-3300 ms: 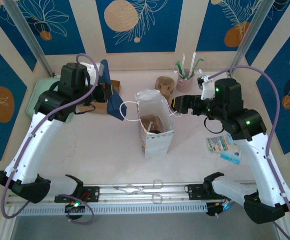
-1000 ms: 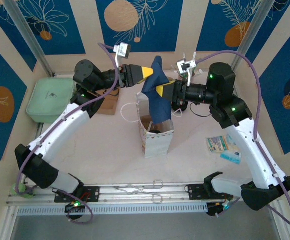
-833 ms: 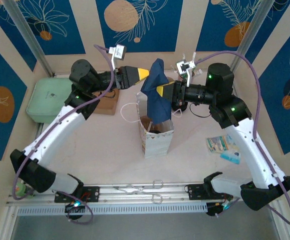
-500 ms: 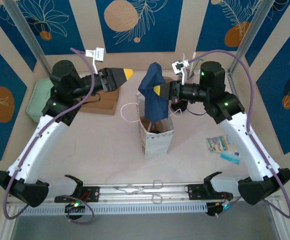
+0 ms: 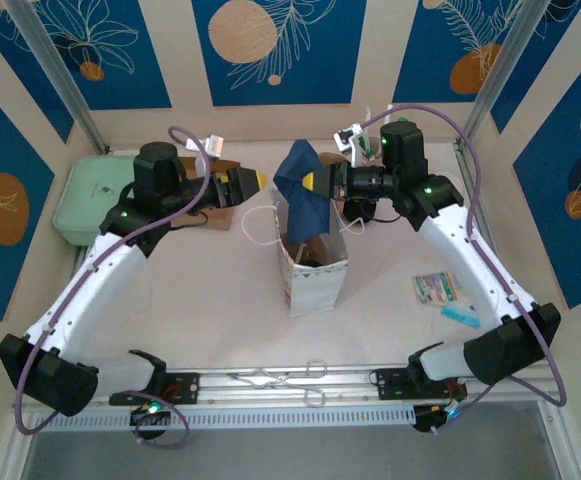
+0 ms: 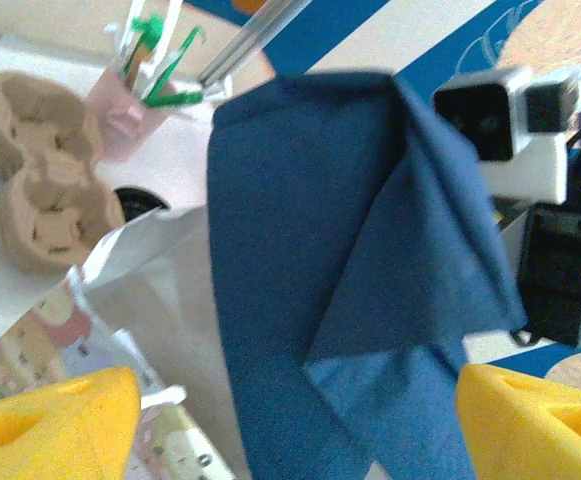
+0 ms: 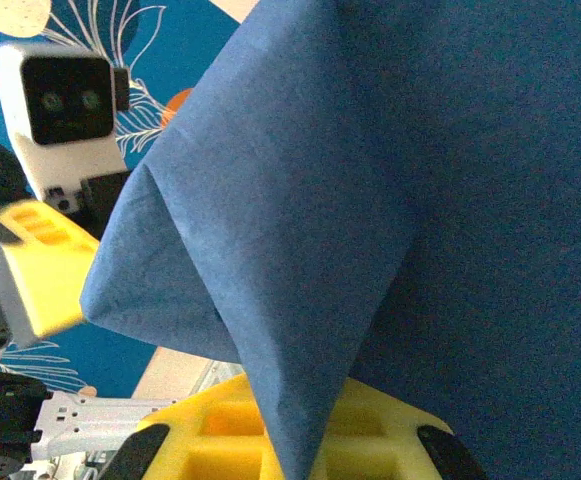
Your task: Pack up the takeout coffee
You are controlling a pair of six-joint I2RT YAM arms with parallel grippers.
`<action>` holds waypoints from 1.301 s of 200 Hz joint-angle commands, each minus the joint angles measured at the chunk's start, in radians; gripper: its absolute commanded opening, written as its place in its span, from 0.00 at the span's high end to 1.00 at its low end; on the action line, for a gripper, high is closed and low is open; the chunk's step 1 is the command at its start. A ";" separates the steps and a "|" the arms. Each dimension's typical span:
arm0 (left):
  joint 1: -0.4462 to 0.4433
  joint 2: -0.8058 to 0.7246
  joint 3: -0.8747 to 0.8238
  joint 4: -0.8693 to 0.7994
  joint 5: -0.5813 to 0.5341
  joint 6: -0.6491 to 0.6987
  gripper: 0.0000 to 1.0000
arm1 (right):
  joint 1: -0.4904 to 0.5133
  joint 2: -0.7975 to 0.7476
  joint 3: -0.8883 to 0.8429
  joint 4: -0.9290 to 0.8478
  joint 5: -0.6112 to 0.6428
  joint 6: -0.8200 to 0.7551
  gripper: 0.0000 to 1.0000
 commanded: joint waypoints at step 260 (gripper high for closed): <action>-0.004 0.025 -0.221 -0.017 -0.018 0.073 0.89 | 0.212 0.039 -0.127 0.196 0.585 -0.362 0.97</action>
